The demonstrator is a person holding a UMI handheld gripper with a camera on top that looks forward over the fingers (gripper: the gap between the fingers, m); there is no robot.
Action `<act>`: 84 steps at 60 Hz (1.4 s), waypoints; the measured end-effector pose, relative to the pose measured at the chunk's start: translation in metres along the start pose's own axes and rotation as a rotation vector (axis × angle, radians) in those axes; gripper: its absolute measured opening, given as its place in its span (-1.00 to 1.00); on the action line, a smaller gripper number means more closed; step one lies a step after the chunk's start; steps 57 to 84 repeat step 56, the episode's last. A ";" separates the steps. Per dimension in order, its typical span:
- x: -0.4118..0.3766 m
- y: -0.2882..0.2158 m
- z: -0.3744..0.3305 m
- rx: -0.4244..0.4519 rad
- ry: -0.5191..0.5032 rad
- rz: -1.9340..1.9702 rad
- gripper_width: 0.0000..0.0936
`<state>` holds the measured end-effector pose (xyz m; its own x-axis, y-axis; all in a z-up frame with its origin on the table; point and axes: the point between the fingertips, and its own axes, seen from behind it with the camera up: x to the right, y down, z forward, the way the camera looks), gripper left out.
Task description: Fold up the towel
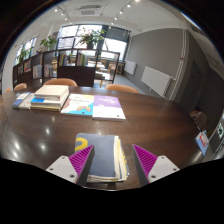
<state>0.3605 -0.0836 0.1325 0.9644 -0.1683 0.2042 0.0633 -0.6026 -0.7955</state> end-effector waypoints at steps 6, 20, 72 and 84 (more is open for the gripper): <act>-0.020 -0.033 -0.054 0.062 0.002 0.008 0.67; -0.070 -0.047 -0.186 0.163 -0.077 0.085 0.66; -0.170 0.019 -0.260 0.124 -0.156 0.094 0.67; -0.170 0.019 -0.260 0.124 -0.156 0.094 0.67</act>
